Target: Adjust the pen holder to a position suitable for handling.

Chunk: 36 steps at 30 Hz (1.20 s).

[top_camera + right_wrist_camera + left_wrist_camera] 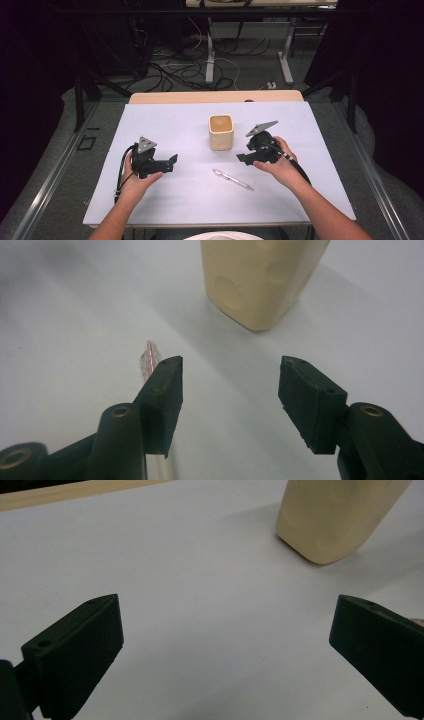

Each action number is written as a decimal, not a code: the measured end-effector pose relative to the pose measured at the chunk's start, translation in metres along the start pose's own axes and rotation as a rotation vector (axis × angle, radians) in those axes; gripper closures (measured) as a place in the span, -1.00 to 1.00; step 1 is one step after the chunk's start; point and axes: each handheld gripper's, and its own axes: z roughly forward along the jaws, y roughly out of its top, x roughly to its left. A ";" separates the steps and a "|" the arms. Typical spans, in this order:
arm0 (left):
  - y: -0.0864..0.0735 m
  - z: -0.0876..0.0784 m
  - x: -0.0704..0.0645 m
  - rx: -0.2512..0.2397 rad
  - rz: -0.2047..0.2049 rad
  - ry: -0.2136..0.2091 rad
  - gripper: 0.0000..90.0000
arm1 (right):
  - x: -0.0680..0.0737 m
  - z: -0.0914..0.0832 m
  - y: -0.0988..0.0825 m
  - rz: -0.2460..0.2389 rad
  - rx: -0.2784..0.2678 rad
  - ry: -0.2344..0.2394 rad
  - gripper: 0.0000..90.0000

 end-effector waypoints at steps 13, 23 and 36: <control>-0.001 0.001 0.000 0.011 0.020 0.000 -0.90 | 0.008 0.009 -0.017 -0.032 0.072 0.067 0.17; -0.002 0.001 0.000 0.014 0.025 0.000 -0.89 | 0.017 0.018 -0.028 -0.048 0.129 0.082 0.31; -0.003 0.002 0.000 0.014 0.023 0.006 -0.86 | 0.028 0.025 -0.036 -0.058 0.171 0.101 0.37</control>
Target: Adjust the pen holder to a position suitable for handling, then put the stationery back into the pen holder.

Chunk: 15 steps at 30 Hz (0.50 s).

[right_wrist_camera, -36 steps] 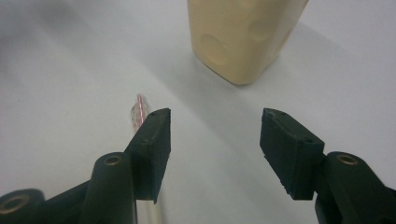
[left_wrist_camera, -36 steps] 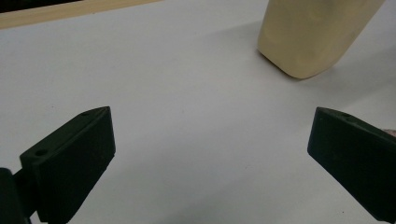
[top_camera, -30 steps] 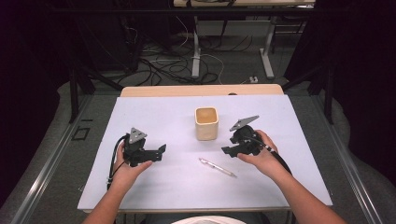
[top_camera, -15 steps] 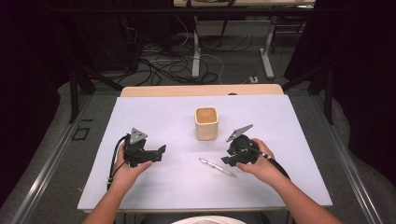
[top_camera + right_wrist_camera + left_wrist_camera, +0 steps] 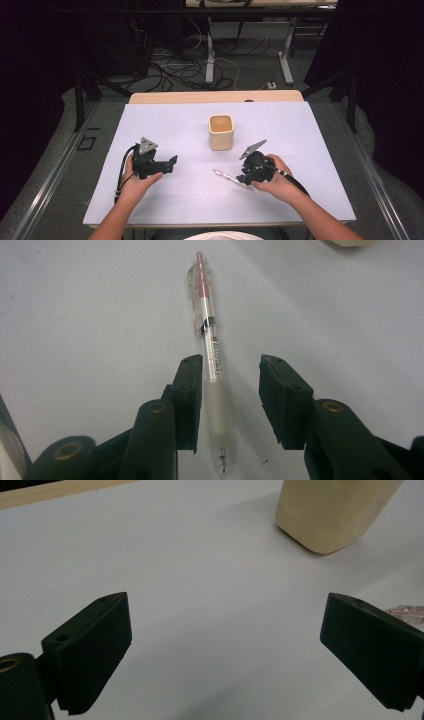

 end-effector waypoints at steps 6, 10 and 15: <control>0.000 -0.001 0.000 0.010 0.003 -0.004 -0.86 | 0.002 0.002 -0.003 0.002 0.015 0.005 0.39; 0.000 0.000 0.000 0.002 0.000 -0.001 -0.85 | 0.002 0.002 -0.005 0.005 0.022 0.005 0.42; 0.000 0.000 0.001 0.007 0.000 -0.005 -0.85 | 0.003 0.003 -0.007 0.017 0.044 0.009 0.46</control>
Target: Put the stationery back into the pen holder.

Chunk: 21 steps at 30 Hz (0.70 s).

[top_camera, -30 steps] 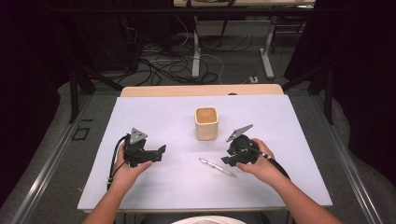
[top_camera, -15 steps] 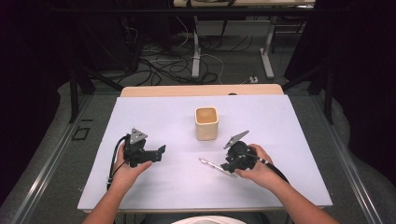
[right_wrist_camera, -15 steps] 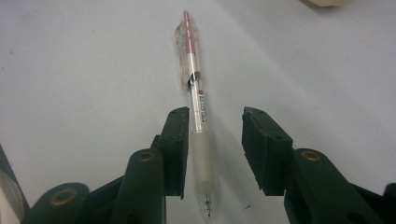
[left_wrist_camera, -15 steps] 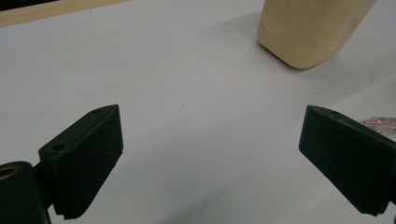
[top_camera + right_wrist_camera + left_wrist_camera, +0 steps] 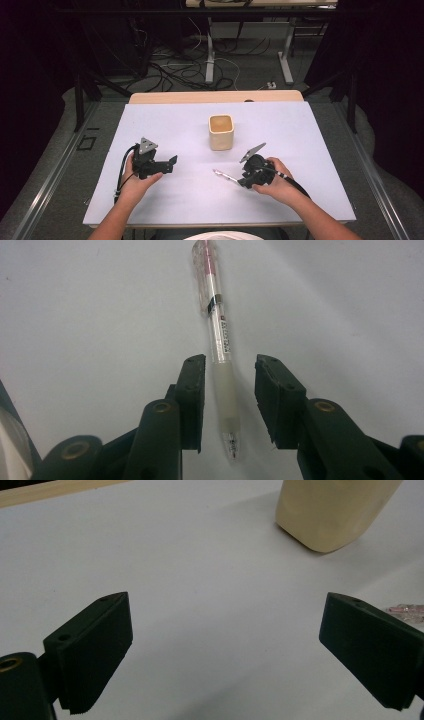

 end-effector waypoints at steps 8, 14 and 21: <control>0.000 0.000 -0.001 -0.004 0.000 0.004 -0.85 | 0.002 0.002 -0.001 -0.004 0.023 0.007 0.55; 0.000 0.000 -0.001 -0.004 0.000 0.004 -0.85 | 0.001 0.005 -0.003 -0.009 0.048 -0.009 0.60; 0.000 0.000 0.000 0.003 0.004 0.002 -0.85 | 0.001 0.009 -0.005 -0.009 0.075 -0.003 0.66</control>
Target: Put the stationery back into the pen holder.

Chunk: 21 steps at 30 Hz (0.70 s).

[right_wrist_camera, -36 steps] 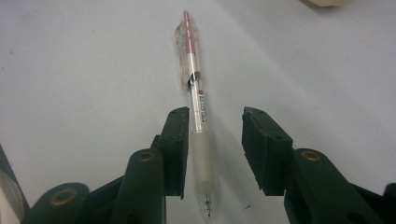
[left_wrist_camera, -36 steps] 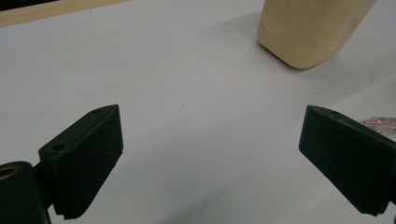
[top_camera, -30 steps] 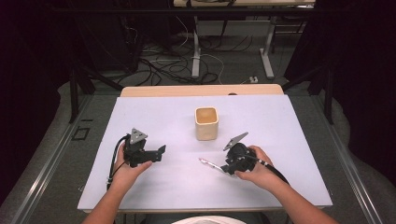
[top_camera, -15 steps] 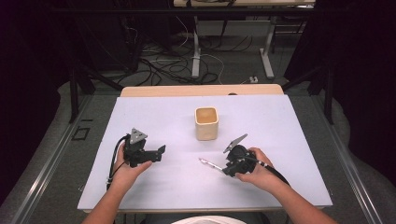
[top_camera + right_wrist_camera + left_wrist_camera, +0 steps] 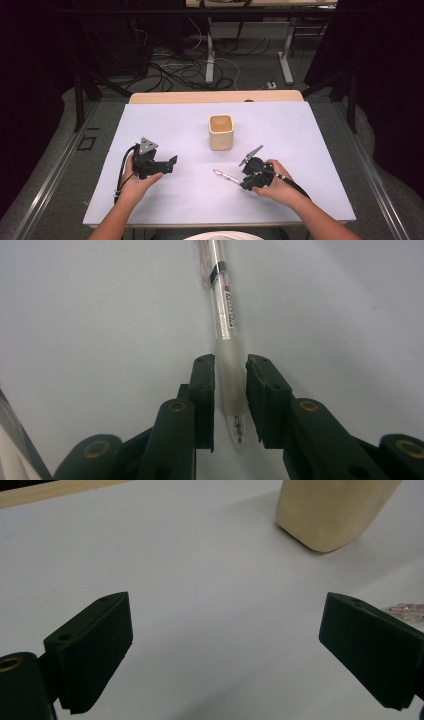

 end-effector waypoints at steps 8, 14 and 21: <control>0.000 0.000 0.000 0.000 0.000 0.000 -0.84 | 0.001 0.004 -0.001 -0.021 0.027 -0.024 0.73; 0.000 0.001 -0.001 0.005 0.000 -0.005 -0.84 | 0.002 0.004 -0.001 -0.022 0.031 -0.028 0.79; 0.000 0.000 0.000 0.002 -0.001 -0.003 -0.84 | 0.003 0.005 0.001 -0.048 0.034 -0.041 0.79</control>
